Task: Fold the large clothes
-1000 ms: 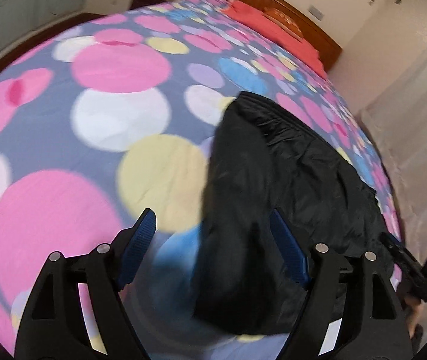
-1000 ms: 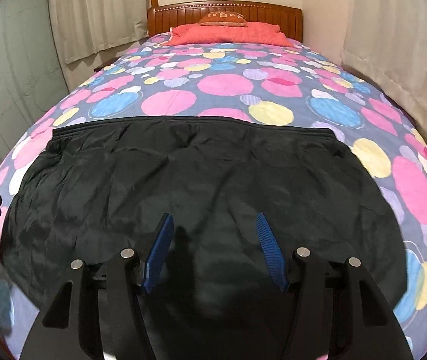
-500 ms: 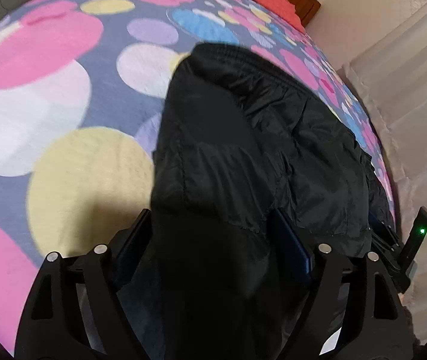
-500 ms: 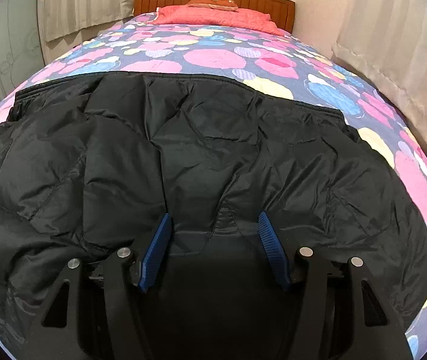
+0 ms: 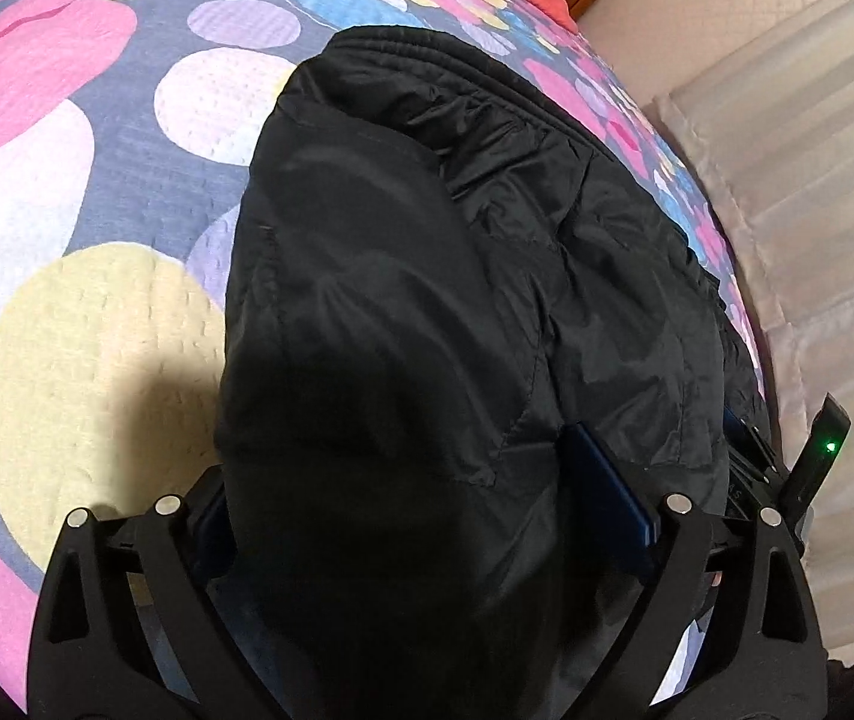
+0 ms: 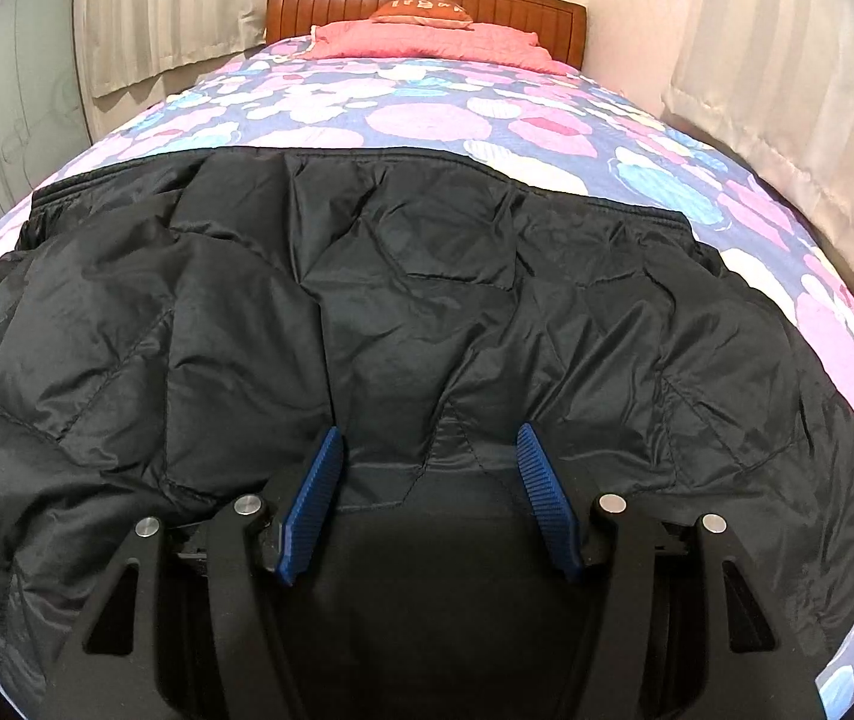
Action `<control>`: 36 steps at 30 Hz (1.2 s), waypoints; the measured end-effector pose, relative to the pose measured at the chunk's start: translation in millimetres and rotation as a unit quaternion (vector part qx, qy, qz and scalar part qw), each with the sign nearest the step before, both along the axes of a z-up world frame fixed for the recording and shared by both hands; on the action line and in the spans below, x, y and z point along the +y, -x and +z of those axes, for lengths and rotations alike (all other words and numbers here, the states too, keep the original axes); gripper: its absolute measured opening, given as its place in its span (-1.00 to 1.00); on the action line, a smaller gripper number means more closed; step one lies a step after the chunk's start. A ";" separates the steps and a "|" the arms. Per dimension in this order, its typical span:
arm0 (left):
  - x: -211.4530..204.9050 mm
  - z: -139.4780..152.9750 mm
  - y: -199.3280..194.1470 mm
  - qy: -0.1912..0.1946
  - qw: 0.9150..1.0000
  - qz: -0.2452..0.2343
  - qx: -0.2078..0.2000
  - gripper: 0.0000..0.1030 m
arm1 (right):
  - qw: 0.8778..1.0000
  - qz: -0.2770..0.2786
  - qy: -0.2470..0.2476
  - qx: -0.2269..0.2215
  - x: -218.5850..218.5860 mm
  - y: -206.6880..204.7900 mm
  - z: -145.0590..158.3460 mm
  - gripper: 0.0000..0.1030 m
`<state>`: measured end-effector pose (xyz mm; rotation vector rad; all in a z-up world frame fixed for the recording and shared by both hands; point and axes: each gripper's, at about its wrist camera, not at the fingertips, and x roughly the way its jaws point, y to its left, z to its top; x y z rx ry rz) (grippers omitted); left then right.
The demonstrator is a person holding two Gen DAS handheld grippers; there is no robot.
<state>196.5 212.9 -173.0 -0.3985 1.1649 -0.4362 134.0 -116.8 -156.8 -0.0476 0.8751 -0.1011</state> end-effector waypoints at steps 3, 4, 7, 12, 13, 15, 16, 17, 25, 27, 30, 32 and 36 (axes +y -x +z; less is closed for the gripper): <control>-4.2 -1.4 0.8 -0.008 1.000 0.004 -0.007 0.82 | 1.000 0.000 -0.003 -0.003 -1.6 0.2 -0.5 0.17; -6.7 -1.5 1.4 -0.013 1.000 0.004 -0.011 0.82 | 1.000 0.000 -0.003 -0.003 -2.2 0.3 -0.8 0.17; -14.7 -0.3 3.3 -0.028 0.999 0.003 -0.015 0.81 | 1.000 0.001 -0.005 -0.005 -4.3 0.7 -1.5 0.17; -12.9 1.9 -2.0 -0.018 1.000 -0.006 -0.004 0.79 | 1.000 0.001 -0.006 -0.005 -4.4 0.5 -1.5 0.18; -8.8 1.9 -4.6 -0.006 1.000 -0.004 -0.002 0.79 | 1.000 0.001 -0.006 -0.005 -4.3 0.5 -1.6 0.18; 1.0 0.9 -9.3 0.029 1.000 0.011 -0.002 0.79 | 1.000 0.002 -0.007 -0.006 -5.5 1.0 -2.0 0.17; 7.5 -1.3 -11.0 0.054 0.998 0.021 0.001 0.79 | 1.000 0.002 -0.008 -0.007 -5.5 1.2 -2.1 0.17; 11.5 -3.8 -11.9 0.071 0.997 0.025 0.006 0.79 | 1.000 0.002 -0.007 -0.007 -5.6 1.0 -2.2 0.18; -13.1 -11.8 -2.5 0.134 0.990 -0.023 0.024 0.59 | 1.000 0.003 -0.010 -0.013 -6.5 0.4 -3.2 0.18; -7.1 -15.0 -7.5 0.143 0.989 0.005 0.024 0.45 | 1.000 0.004 -0.010 -0.012 -6.2 -0.1 -3.2 0.18; 0.6 -19.2 -13.1 0.158 0.986 0.026 0.045 0.20 | 1.000 0.004 -0.010 -0.013 -6.2 0.2 -3.8 0.18; -2.0 -15.0 -9.1 0.136 0.990 0.019 0.043 0.16 | 1.000 0.004 -0.010 -0.014 -6.1 0.1 -4.0 0.19; -16.3 -4.3 -3.5 0.135 0.990 0.014 0.046 -0.18 | 1.000 0.004 -0.011 -0.014 -6.8 0.6 -3.7 0.19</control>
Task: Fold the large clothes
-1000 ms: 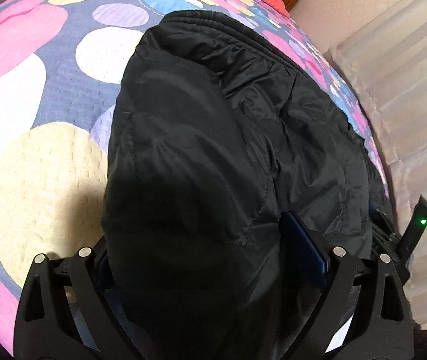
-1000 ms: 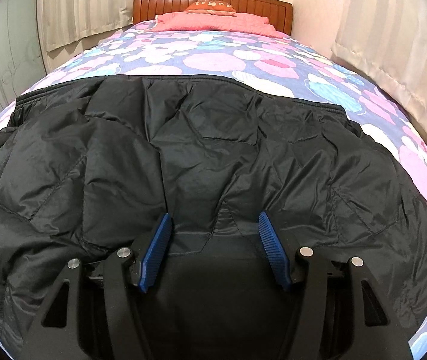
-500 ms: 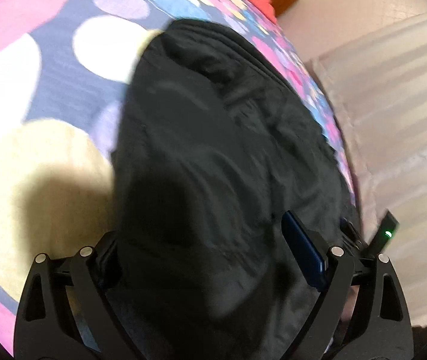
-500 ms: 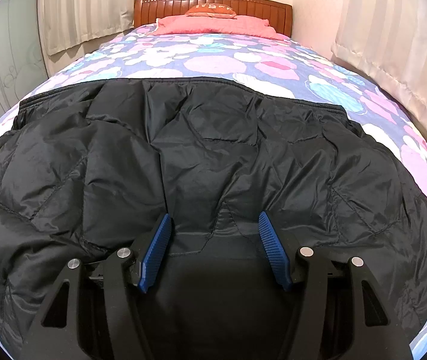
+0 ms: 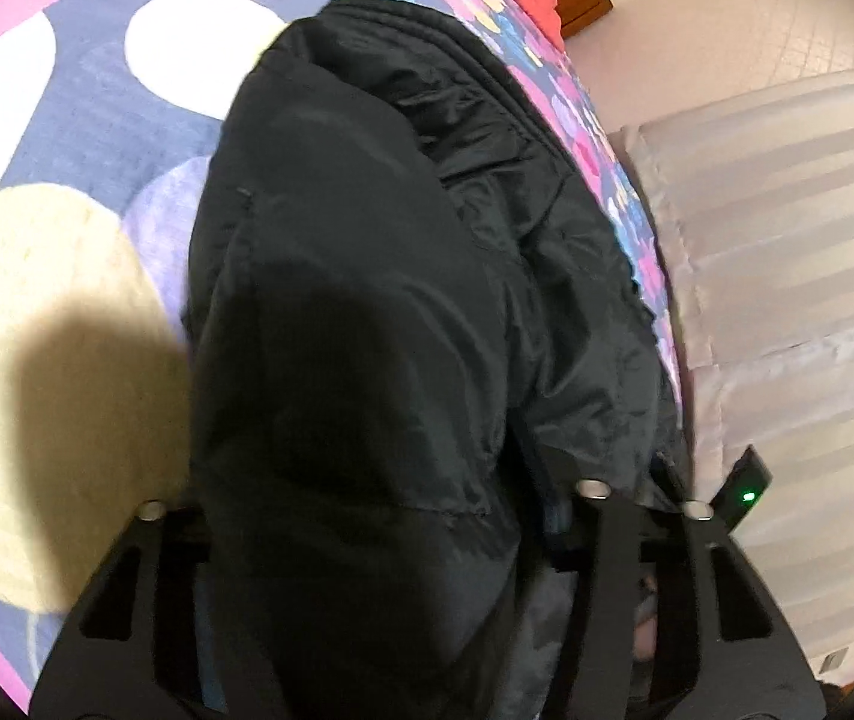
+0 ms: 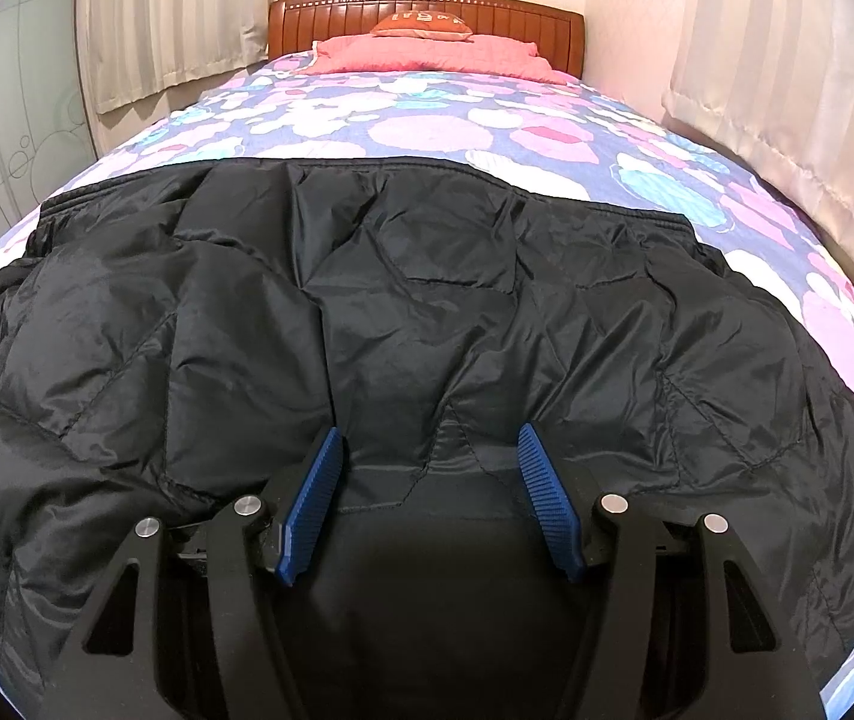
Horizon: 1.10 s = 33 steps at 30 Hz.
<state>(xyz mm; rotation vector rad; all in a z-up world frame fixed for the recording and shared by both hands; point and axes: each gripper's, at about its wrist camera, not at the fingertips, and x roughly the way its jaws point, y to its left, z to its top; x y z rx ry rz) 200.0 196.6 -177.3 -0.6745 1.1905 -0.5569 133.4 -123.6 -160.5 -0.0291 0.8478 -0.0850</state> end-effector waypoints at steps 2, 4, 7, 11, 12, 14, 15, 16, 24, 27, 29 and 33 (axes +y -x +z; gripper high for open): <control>-2.1 5.2 0.9 0.002 1.000 0.006 0.000 -0.31 | 1.000 0.000 0.000 0.000 0.4 -0.6 -0.2 0.19; -7.2 19.4 6.4 -0.005 1.000 0.010 -0.008 -0.46 | 1.000 0.000 -0.001 0.000 -0.3 0.0 -0.3 0.19; -17.8 50.5 16.8 -0.002 0.999 0.004 -0.035 -0.56 | 1.000 0.000 -0.001 0.001 0.7 -0.3 0.5 0.19; -52.9 101.9 32.6 -0.030 0.996 -0.018 -0.079 -0.58 | 1.000 0.003 -0.006 0.006 1.5 -5.4 4.4 0.19; -58.2 110.0 35.1 -0.036 0.996 -0.020 -0.085 -0.58 | 1.000 0.004 -0.009 0.006 0.1 -4.8 7.2 0.19; -78.3 130.9 43.8 -0.055 0.994 -0.021 -0.093 -0.58 | 1.000 0.009 -0.018 0.009 -4.3 -4.3 13.4 0.18; -86.2 137.8 45.9 -0.063 0.993 -0.021 -0.095 -0.58 | 1.000 0.012 -0.027 0.010 -9.2 -1.6 18.4 0.18; -99.2 148.0 50.0 -0.078 0.992 -0.022 -0.098 -0.58 | 0.999 0.010 -0.035 0.006 -17.1 3.0 23.9 0.18; -209.7 196.8 60.8 -0.179 0.974 -0.046 -0.131 -0.58 | 0.998 -0.022 -0.048 -0.036 -94.6 43.1 66.6 0.25; -259.2 191.9 60.1 -0.188 0.973 -0.048 -0.122 -0.58 | 0.997 -0.040 -0.044 -0.039 -126.7 60.0 68.4 0.30; -294.7 179.2 56.5 -0.194 0.973 -0.050 -0.113 -0.58 | 0.997 -0.058 -0.046 -0.039 -148.5 70.7 67.4 0.30; -346.6 150.1 50.8 -0.214 0.969 -0.062 -0.109 -0.58 | 0.993 -0.096 -0.060 -0.037 -188.9 87.0 62.7 0.30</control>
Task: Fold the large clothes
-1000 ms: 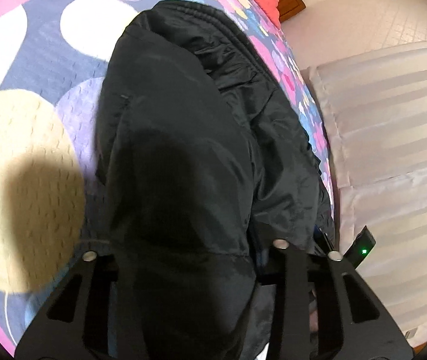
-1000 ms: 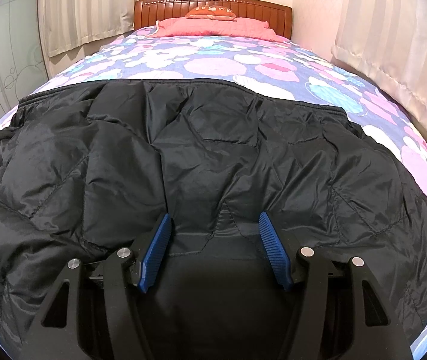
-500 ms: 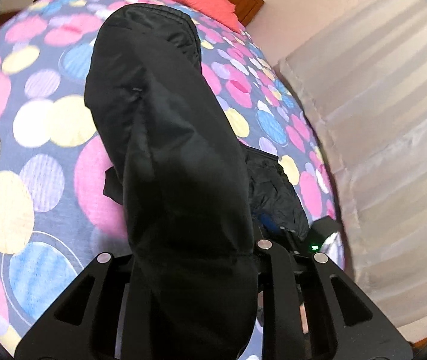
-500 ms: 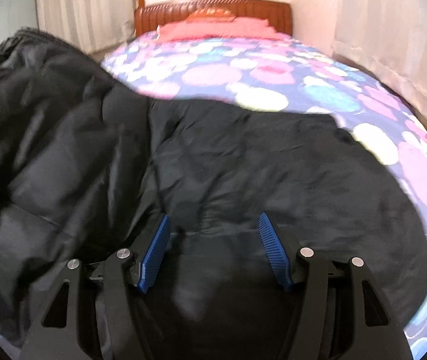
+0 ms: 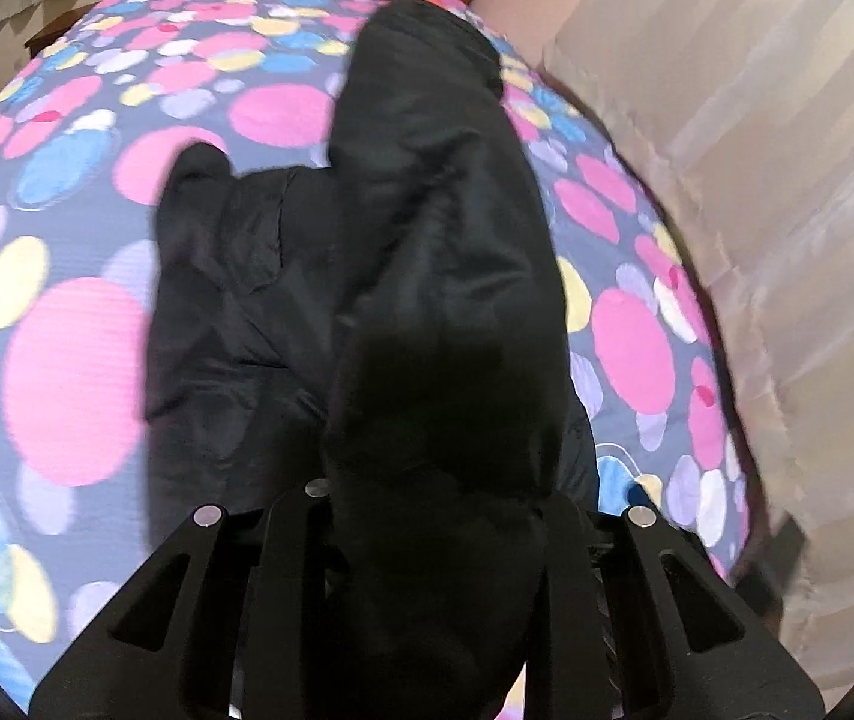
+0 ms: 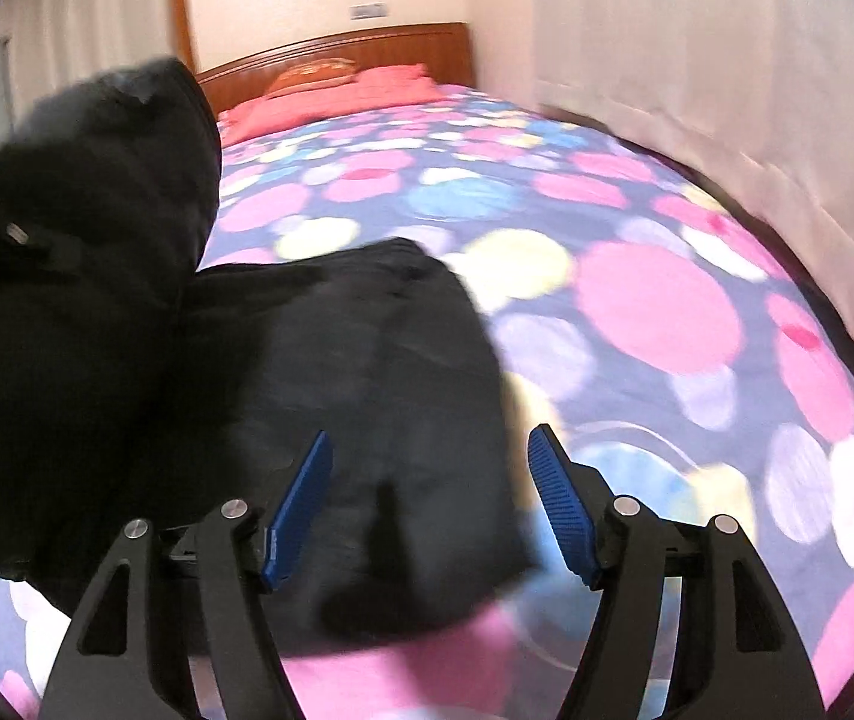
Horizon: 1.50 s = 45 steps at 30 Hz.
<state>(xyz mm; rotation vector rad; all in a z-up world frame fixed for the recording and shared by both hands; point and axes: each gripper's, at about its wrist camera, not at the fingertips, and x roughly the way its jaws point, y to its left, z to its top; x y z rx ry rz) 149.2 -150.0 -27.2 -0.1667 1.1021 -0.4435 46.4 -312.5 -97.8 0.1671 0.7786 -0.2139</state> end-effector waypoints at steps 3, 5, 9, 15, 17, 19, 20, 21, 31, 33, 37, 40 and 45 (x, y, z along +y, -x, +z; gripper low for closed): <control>-30.6 -31.4 -4.5 -0.013 1.000 -0.006 0.006 -0.58 | 1.000 -0.026 -0.014 0.005 -24.8 11.6 -5.8 0.30; -43.9 -44.7 -7.6 -0.013 1.000 -0.005 0.007 -0.58 | 0.999 -0.039 -0.023 0.008 -33.9 19.1 -9.4 0.30; -63.8 -68.1 -8.0 -0.006 1.000 -0.001 0.003 -0.58 | 0.998 -0.049 -0.030 0.014 -43.5 27.7 -17.8 0.30; -67.2 -63.2 -1.8 -0.007 1.000 -0.013 -0.017 -0.33 | 0.998 -0.053 -0.042 0.019 -48.3 30.4 -22.8 0.30; -64.6 -53.6 3.6 0.001 1.000 -0.012 -0.021 -0.16 | 0.998 -0.054 -0.041 0.019 -46.5 32.3 -21.7 0.30; -62.0 -44.4 8.8 -0.001 1.000 -0.012 -0.028 0.00 | 0.997 -0.053 -0.045 0.018 -46.3 33.3 -21.1 0.30; -60.4 -39.1 12.7 0.001 0.999 -0.016 -0.034 0.09 | 0.997 -0.053 -0.045 0.019 -45.7 34.2 -20.4 0.30; -58.5 -35.3 15.7 0.010 0.999 -0.020 -0.037 0.29 | 0.998 -0.052 -0.043 0.019 -45.0 34.7 -19.8 0.30; -21.8 4.7 42.8 0.074 0.994 -0.038 -0.074 0.36 | 0.998 -0.053 -0.035 0.010 -37.6 43.7 -3.8 0.30; -8.6 6.7 45.5 0.066 0.993 -0.029 -0.089 0.37 | 0.998 -0.053 -0.031 0.002 -35.6 45.1 4.1 0.30; 28.2 4.7 39.9 0.056 0.992 0.010 -0.109 0.37 | 0.998 -0.048 -0.040 -0.019 -29.5 43.2 23.6 0.30; 58.8 -0.8 32.1 0.044 0.991 0.044 -0.117 0.37 | 0.998 -0.034 -0.046 -0.030 -19.9 31.5 36.9 0.30; 102.5 -17.6 20.6 0.045 0.990 0.082 -0.106 0.40 | 0.995 0.002 -0.097 -0.034 -1.9 -6.6 48.0 0.48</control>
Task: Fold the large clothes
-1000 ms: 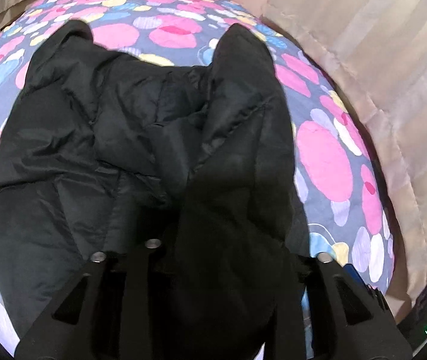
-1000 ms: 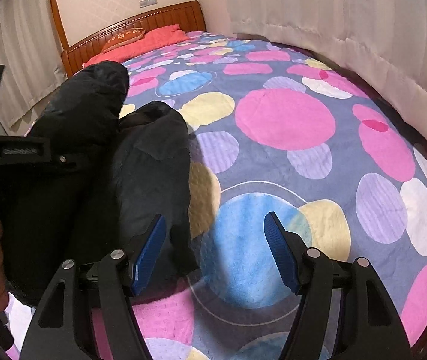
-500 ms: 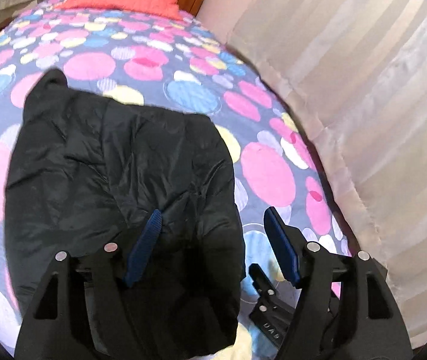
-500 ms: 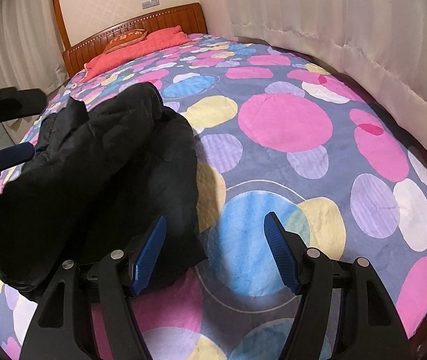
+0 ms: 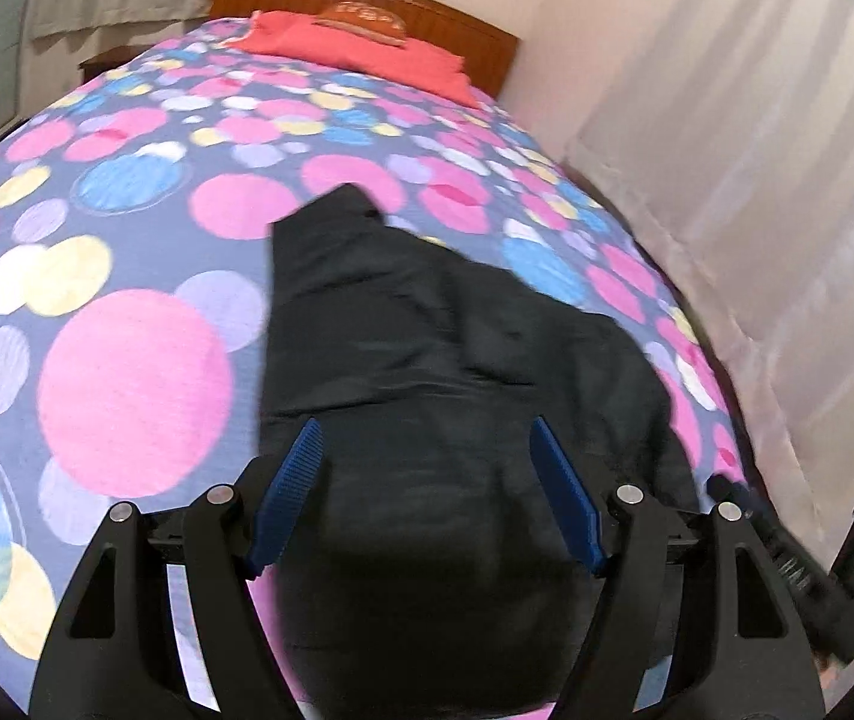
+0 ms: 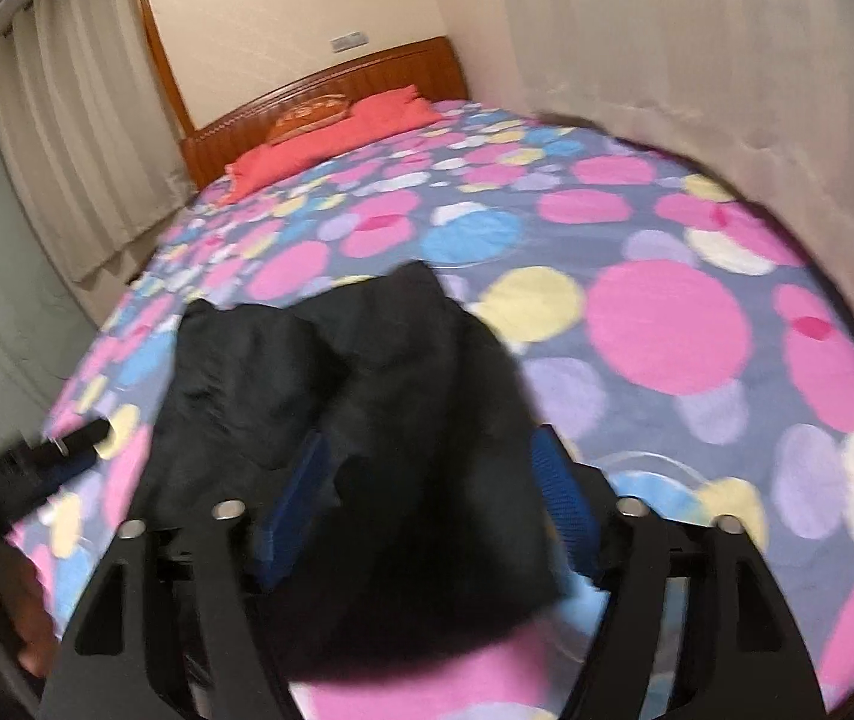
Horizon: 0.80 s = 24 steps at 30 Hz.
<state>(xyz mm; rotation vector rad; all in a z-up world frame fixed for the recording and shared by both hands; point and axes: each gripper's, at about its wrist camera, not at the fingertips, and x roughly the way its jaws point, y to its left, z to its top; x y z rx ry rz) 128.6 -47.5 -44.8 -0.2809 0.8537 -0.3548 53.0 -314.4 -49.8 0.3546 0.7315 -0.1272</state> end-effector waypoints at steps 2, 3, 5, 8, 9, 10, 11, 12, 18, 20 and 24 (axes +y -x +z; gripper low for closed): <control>12.1 -8.1 -3.4 0.000 1.000 0.011 0.003 0.43 | 1.000 0.018 -0.016 0.015 7.5 -18.7 -3.8 0.49; 15.8 -11.0 -4.0 0.002 1.000 0.014 0.006 0.48 | 0.999 0.024 -0.017 0.023 11.3 -25.7 -6.6 0.49; 26.8 -21.1 -6.5 0.011 1.000 0.021 0.016 0.49 | 0.999 0.031 -0.008 0.044 19.6 -39.7 -14.1 0.49; 33.5 -32.9 -3.9 0.019 0.999 0.023 0.028 0.49 | 0.997 0.035 -0.003 0.074 27.7 -54.1 -29.2 0.49; 33.7 -38.6 -4.8 0.023 0.999 0.021 0.034 0.49 | 0.996 0.035 -0.007 0.079 28.2 -56.5 -33.7 0.49; 33.0 -42.9 -5.0 0.026 0.999 0.018 0.038 0.49 | 0.996 0.037 -0.013 0.079 27.9 -57.3 -37.0 0.46; 31.3 -47.8 -4.8 0.029 0.999 0.013 0.041 0.49 | 0.996 0.038 -0.017 0.077 27.0 -57.0 -38.1 -0.08; 30.9 -49.9 -4.1 0.032 0.999 0.009 0.041 0.51 | 0.996 0.046 -0.022 0.078 26.7 -57.6 -40.0 -0.35; 20.8 -52.2 -2.8 0.051 0.998 -0.009 0.034 0.52 | 0.996 0.046 -0.027 0.072 2.0 -57.6 -42.2 -0.83; 8.3 -53.8 -4.0 0.048 0.998 -0.023 0.032 0.52 | 0.996 0.039 -0.024 0.080 -9.1 -58.5 -49.5 -0.84; -26.1 -61.3 -7.8 -0.015 0.999 -0.032 0.025 0.53 | 0.994 0.040 -0.023 0.102 -20.6 -59.9 -71.9 -0.84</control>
